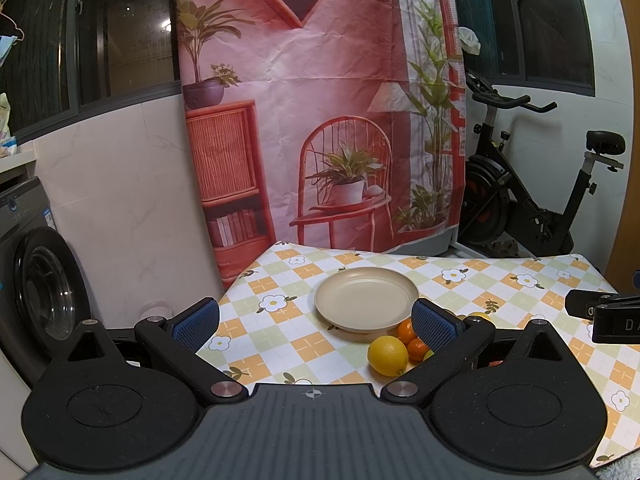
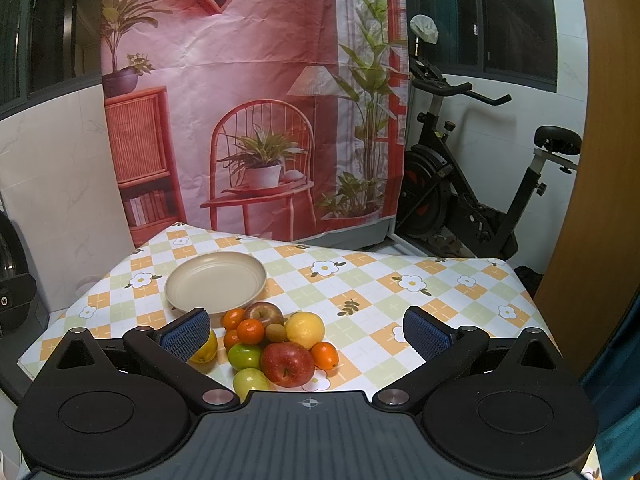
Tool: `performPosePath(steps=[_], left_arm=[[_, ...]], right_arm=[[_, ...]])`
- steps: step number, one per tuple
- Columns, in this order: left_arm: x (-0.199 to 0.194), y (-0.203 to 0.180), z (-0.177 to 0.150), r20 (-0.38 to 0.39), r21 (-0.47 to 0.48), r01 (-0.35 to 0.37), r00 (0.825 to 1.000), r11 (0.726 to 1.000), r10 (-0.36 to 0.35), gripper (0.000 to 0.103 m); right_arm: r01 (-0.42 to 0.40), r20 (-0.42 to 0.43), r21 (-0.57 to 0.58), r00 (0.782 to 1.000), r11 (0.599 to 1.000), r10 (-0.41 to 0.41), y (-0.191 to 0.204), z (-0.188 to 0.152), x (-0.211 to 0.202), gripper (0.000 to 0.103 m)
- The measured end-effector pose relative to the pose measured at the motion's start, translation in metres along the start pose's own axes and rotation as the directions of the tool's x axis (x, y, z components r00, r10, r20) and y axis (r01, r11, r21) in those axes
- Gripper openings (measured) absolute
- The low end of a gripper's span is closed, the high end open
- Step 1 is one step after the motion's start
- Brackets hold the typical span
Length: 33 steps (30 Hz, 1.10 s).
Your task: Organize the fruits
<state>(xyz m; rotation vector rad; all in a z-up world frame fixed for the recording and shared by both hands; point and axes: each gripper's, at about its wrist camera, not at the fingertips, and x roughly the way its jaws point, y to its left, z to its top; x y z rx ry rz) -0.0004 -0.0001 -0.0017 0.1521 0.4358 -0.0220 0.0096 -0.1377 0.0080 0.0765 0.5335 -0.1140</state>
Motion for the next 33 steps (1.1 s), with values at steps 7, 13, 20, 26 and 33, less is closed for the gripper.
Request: performPosePath(steps=[7,13,20,26,33], left_arm=[[0.001,0.001,-0.001,-0.003,-0.013,0.003,1.0,1.0,-0.003,0.103],[0.011,0.004,-0.003,-0.027,-0.049,-0.003,1.0,0.999,0.001,0.103],[0.037,0.011,-0.005,-0.014,-0.053,0.024,1.0,0.998,-0.025,0.103],[0.068,0.016,-0.011,-0.011,-0.093,0.051,0.999,0.994,-0.052,0.103],[0.112,0.02,-0.019,-0.085,-0.117,0.089,0.991,0.989,-0.099,0.102]], right_arm=[[-0.004,-0.001,0.003,1.0,1.0,0.004,0.005,-0.003,0.002,0.103],[-0.033,0.002,0.005,0.999,0.999,0.033,0.006,-0.004,0.014,0.103],[-0.095,0.057,0.007,0.994,0.995,0.094,-0.014,-0.004,0.042,0.103],[-0.081,0.049,-0.031,0.995,0.996,0.082,-0.021,-0.01,0.083,0.103],[-0.12,-0.034,0.011,0.992,0.993,0.121,-0.025,-0.026,0.127,0.103]])
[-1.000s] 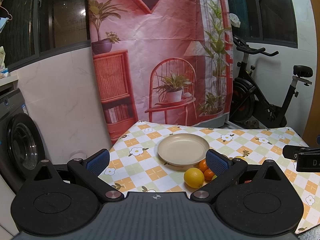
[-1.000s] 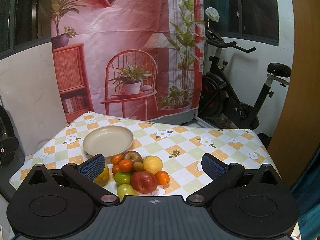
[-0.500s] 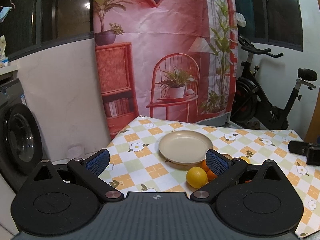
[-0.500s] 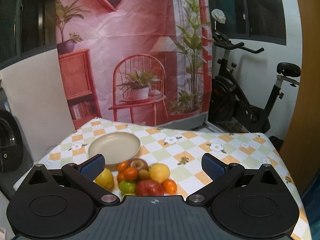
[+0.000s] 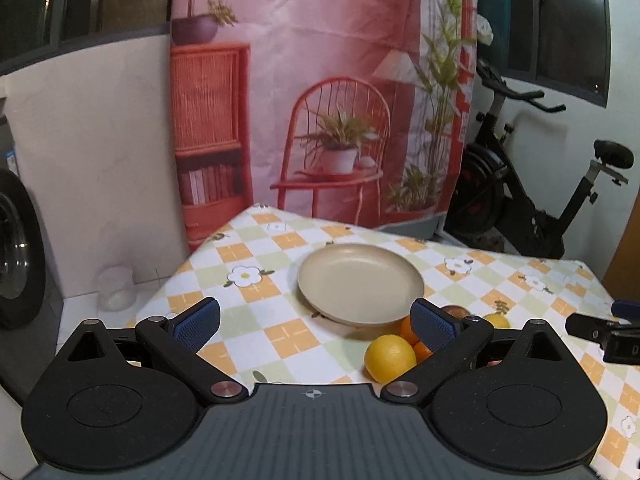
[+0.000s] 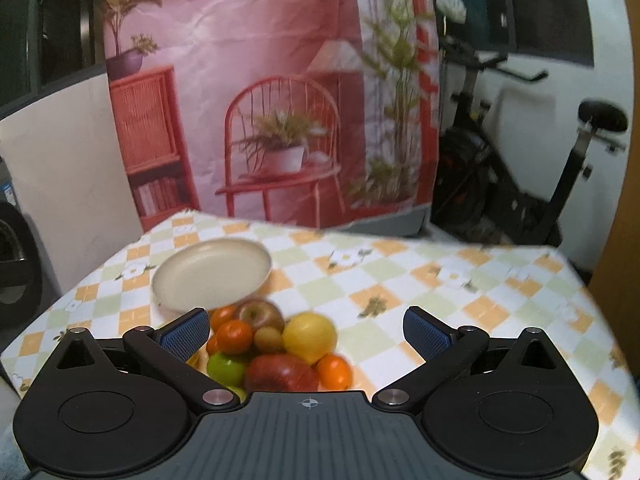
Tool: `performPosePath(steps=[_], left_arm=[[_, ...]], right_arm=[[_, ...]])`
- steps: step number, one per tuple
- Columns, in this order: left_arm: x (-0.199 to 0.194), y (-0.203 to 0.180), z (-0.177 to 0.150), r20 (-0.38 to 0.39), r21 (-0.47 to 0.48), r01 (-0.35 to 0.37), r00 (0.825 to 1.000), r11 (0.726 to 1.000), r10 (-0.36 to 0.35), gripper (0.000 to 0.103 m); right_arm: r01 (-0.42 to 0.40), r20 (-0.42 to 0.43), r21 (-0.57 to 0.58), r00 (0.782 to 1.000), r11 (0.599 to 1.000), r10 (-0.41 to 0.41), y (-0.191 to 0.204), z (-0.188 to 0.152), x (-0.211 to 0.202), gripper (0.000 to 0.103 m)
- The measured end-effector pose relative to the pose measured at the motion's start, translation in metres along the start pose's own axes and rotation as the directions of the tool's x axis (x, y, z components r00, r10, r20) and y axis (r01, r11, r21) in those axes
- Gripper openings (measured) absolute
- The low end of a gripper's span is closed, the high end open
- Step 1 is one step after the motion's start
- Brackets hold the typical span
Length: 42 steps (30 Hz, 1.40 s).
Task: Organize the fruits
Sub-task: 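Move left tool to the yellow lemon while right tool reaches a tangerine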
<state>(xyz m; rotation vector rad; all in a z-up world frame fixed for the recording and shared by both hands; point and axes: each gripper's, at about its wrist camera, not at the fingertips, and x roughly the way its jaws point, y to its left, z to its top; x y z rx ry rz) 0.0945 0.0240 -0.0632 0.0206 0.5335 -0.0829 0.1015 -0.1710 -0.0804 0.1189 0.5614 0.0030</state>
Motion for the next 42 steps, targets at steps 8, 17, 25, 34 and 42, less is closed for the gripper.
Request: performPosePath(steps=[8,17,25,34,42], left_arm=[[0.025,0.008,-0.003,-0.056,-0.026,0.02,0.998,0.999,-0.021,0.1],[0.038,0.001,0.02,-0.056,0.02,-0.012,0.998,1.0,0.013,0.1],[0.049,0.001,0.024,-0.008,0.027,0.05,0.999,0.998,-0.049,0.086],[0.067,0.0,0.014,-0.026,0.052,0.086,0.996,0.995,-0.085,0.086],[0.087,0.009,-0.004,-0.061,-0.035,0.115,0.991,0.993,-0.117,0.085]], right_arm=[[0.003,-0.025,-0.026,1.0,1.0,-0.004,0.005,-0.012,0.027,0.103],[-0.02,-0.01,-0.021,1.0,1.0,0.019,-0.007,0.015,0.035,0.1],[-0.069,-0.052,-0.114,0.997,0.991,0.064,0.008,0.018,0.057,0.091],[-0.114,-0.083,-0.212,0.992,0.971,0.098,0.035,0.006,0.081,0.082],[-0.142,-0.13,-0.233,0.985,0.962,0.114,0.044,-0.005,0.099,0.075]])
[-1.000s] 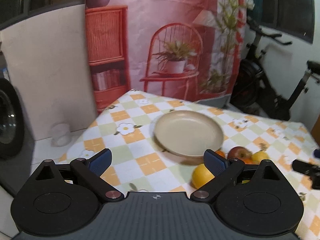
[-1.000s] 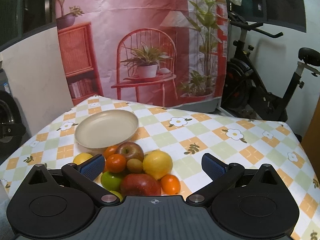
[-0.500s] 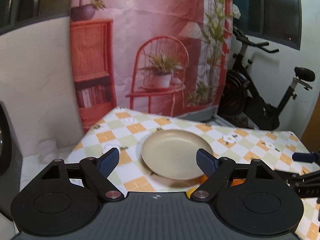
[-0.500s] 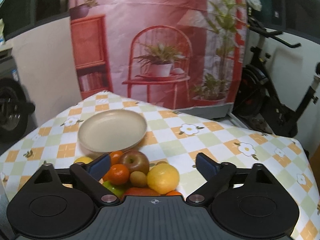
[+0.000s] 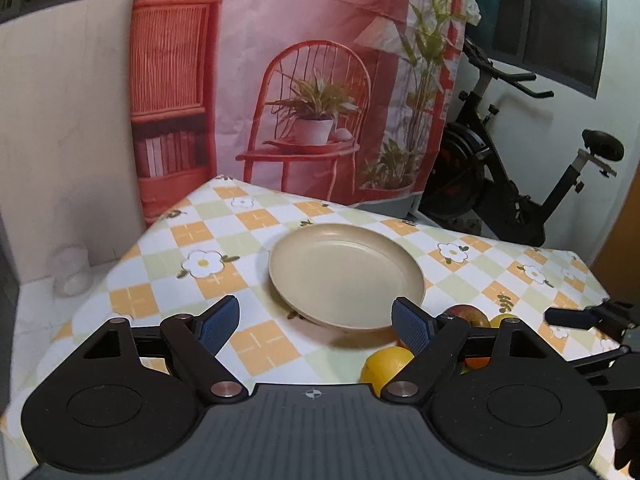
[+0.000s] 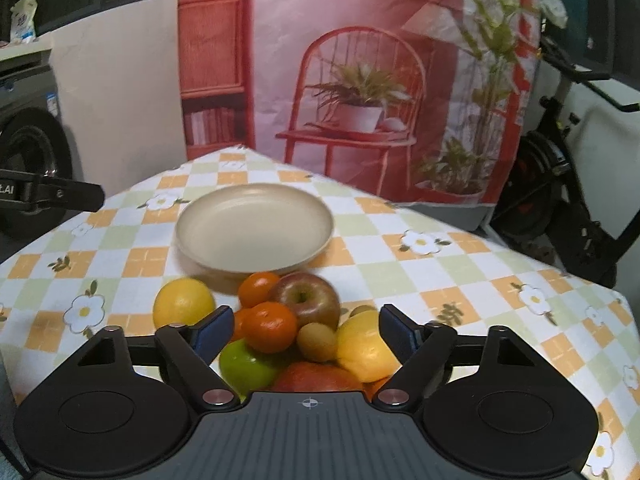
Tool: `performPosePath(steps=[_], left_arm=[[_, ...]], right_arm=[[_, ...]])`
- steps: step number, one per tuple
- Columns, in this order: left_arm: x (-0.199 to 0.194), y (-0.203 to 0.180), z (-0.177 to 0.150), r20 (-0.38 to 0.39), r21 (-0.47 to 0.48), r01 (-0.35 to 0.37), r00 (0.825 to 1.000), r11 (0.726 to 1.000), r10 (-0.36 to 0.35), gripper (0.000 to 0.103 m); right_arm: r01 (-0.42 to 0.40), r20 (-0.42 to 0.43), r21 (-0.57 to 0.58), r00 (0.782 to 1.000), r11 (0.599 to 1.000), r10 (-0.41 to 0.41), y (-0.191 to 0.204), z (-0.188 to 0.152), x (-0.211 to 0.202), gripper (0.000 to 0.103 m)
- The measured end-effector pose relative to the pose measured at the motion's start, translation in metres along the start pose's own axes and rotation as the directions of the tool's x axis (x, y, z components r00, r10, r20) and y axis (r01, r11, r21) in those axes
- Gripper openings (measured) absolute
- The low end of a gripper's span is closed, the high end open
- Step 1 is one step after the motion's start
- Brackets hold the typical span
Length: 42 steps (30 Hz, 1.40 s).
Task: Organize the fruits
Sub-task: 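Move left tool to the yellow lemon while right tool reaches a tangerine, then close left tool on the lemon and lift while right tool grips the tangerine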
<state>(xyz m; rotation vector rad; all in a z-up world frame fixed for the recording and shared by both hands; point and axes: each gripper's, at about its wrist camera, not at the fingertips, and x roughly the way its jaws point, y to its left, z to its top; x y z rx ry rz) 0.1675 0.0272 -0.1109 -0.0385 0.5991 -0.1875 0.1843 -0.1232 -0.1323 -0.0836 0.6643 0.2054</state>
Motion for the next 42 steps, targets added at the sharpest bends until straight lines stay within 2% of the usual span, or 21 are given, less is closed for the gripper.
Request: performPosePath(steps=[2,4,8,10,19,28,32,42], left_arm=[[0.005,-0.001,-0.001,-0.029,0.007,-0.026,0.999,1.0,0.027,0.085],[0.01,-0.001,-0.001,-0.062,0.014,-0.043,0.997,0.999,0.044,0.085],[0.012,0.003,-0.003,-0.066,0.02,-0.037,0.997,0.999,0.038,0.085],[0.01,0.002,-0.006,-0.064,0.036,-0.029,0.997,0.999,0.032,0.084],[0.003,-0.004,-0.015,-0.04,0.087,-0.028,0.999,0.996,0.032,0.062],[0.005,-0.006,-0.019,-0.051,0.07,0.023,0.998,0.997,-0.02,0.061],[0.007,-0.005,-0.02,-0.065,0.05,0.043,0.997,0.998,-0.039,0.061],[0.008,-0.008,-0.017,-0.082,0.016,0.086,0.993,0.996,-0.085,0.062]], right_arm=[[-0.01,-0.006,-0.004,1.0,1.0,0.01,0.001,0.0,0.004,0.073],[-0.029,-0.008,-0.007,1.0,1.0,0.029,0.002,-0.001,0.006,0.066],[-0.041,0.002,-0.055,0.999,0.998,0.041,0.01,-0.001,0.011,0.062],[-0.051,0.01,-0.069,0.999,0.996,0.052,0.011,0.001,0.015,0.055],[-0.071,-0.024,-0.1,0.997,0.993,0.069,0.015,0.001,0.032,0.039],[-0.036,-0.032,-0.17,0.999,0.985,0.031,0.026,-0.003,0.035,0.037],[-0.047,-0.03,-0.174,0.999,0.984,0.043,0.025,-0.004,0.034,0.032],[-0.066,0.049,-0.014,0.997,0.998,0.067,-0.003,-0.002,0.011,0.031]])
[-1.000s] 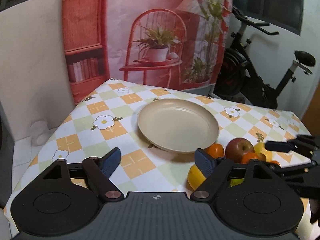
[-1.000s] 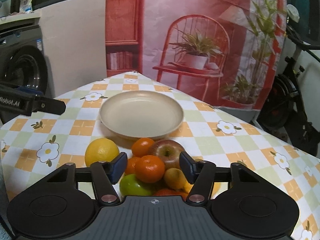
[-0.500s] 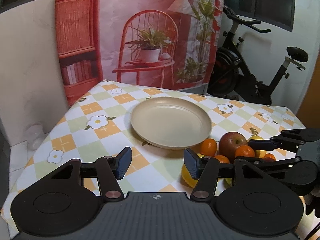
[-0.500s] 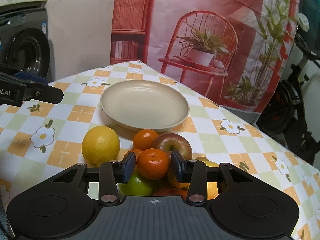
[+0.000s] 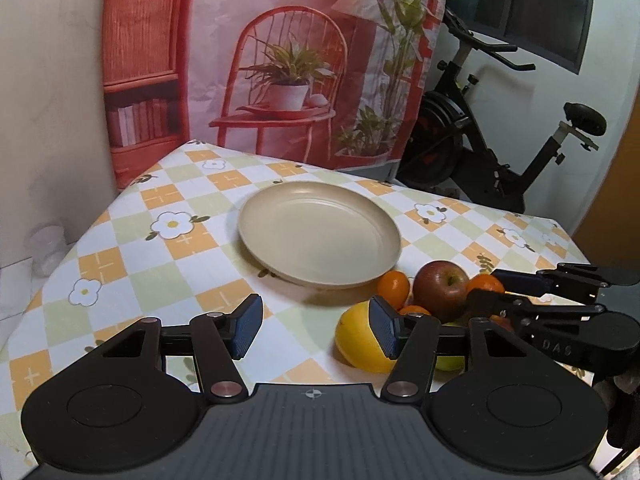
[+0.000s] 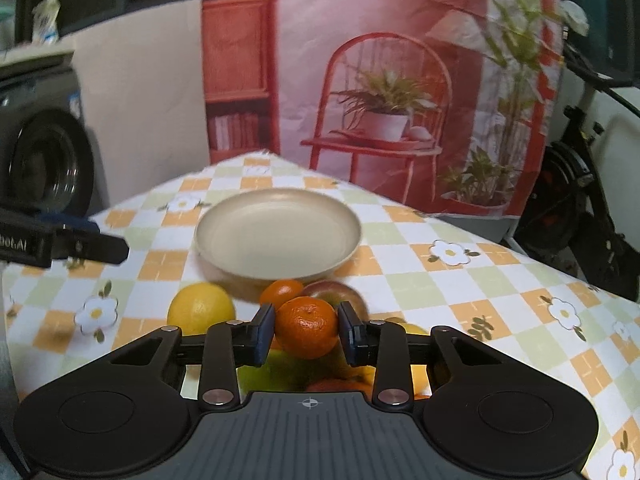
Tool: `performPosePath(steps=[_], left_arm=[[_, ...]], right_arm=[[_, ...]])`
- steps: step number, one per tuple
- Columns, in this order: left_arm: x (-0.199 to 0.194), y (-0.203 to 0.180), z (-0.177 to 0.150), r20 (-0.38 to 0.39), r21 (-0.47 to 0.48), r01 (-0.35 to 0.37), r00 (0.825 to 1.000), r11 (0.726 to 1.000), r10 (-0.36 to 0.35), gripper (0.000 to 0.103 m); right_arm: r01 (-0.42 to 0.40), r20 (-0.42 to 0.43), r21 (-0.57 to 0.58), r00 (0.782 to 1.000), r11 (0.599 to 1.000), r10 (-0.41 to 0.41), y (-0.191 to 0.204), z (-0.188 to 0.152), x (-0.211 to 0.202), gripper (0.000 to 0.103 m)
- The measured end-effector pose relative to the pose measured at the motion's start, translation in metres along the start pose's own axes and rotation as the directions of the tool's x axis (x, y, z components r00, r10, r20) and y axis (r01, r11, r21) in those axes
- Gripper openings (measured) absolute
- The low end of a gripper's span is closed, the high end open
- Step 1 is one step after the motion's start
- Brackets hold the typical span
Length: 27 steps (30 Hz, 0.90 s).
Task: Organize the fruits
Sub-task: 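Close left tool on the lemon and lift while right tool grips the tangerine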
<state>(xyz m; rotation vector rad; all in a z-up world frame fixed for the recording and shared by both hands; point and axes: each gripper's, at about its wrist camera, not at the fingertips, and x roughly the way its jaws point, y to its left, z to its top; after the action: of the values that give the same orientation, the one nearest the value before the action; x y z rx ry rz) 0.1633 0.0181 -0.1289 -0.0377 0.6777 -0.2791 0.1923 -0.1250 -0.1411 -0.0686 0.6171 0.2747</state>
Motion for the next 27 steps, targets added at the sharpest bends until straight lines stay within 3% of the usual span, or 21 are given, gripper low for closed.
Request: performPosePath(steps=[13,27], left_arm=[[0.008,-0.011,0.016,0.006,0.014,0.017,1.0,1.0,-0.017,0.062],[0.03,-0.017,0.012,-0.051,0.016,0.034,0.998,0.999,-0.033,0.062]], right_arm=[[0.054,0.052,0.103,0.997,0.993,-0.059,-0.041,-0.003,-0.025,0.031],[0.036,0.054,0.15,0.998,0.988,-0.045,-0.051,-0.013,-0.028,0.031]])
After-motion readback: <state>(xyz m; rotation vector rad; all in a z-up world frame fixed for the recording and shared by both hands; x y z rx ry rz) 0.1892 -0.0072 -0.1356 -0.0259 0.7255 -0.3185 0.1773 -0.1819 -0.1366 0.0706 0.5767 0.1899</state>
